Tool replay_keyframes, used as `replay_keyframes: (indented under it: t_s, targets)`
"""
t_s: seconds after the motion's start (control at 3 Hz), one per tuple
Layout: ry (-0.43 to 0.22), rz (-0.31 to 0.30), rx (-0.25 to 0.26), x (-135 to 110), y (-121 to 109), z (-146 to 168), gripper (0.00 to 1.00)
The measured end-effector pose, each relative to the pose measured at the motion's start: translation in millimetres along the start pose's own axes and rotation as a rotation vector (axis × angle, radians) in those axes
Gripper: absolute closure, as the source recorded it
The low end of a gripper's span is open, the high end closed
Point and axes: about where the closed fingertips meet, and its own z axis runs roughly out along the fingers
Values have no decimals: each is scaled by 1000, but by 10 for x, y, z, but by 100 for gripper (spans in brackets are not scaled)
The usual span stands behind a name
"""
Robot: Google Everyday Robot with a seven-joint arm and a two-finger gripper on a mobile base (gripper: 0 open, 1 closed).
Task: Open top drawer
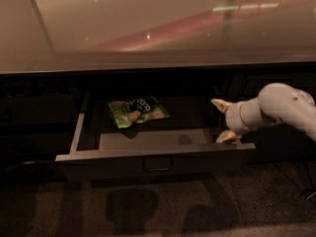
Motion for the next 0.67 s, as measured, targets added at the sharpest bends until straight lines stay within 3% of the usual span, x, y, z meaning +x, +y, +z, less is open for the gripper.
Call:
replay_keyframes:
  t_s: [0.33,0.67]
  targets:
    - [-34,-33,4,-55,261,-24,0]
    - [-57,-72,-16,-35,759,-40,0]
